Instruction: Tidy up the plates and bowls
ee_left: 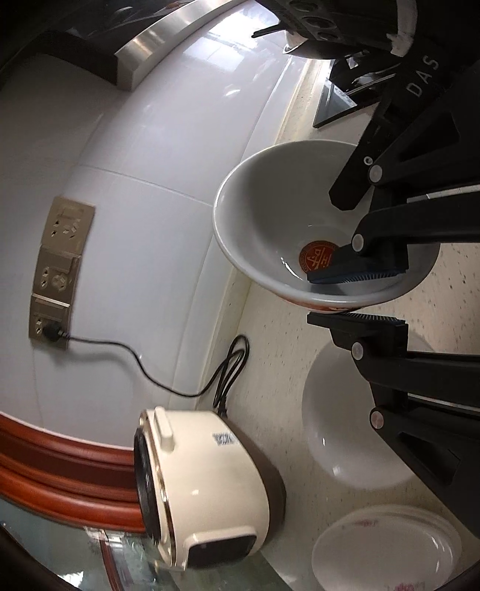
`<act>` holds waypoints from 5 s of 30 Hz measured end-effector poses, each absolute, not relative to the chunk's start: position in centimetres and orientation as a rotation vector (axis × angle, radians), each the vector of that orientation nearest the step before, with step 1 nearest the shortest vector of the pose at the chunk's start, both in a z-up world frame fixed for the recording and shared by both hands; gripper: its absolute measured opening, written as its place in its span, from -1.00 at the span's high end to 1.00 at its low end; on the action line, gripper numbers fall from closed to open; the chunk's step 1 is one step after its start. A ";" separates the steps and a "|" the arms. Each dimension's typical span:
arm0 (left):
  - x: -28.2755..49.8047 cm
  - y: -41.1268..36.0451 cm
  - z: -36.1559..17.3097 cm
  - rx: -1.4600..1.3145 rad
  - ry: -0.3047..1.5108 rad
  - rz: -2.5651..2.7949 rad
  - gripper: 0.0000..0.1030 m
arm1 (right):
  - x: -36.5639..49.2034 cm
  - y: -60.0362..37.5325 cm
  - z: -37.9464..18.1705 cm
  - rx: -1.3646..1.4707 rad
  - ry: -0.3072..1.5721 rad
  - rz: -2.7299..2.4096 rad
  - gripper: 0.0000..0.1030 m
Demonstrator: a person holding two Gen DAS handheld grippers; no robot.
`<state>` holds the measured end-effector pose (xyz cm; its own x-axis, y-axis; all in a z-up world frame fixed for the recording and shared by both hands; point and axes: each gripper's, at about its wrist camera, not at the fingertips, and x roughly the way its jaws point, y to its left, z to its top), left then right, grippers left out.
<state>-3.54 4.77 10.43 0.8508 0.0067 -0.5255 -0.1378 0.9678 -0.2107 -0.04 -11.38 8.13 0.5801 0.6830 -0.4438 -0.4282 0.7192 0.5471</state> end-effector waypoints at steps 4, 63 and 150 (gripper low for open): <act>-4.8 5.9 10.8 -0.258 0.538 0.094 0.69 | -0.5 -10.1 8.2 0.380 0.680 0.700 0.72; -5.4 12.8 7.8 -0.298 0.693 0.226 0.48 | -1.6 -3.8 7.0 0.227 0.712 0.717 0.58; -4.7 16.0 7.9 -0.506 0.780 0.142 -0.64 | 0.0 -10.1 7.3 0.496 0.682 0.711 -0.76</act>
<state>-4.70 16.01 7.94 0.7084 -0.0607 -0.7032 -0.3052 0.8720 -0.3828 0.04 -10.09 7.27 0.5619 0.7281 -0.3927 -0.4226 0.6607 0.6203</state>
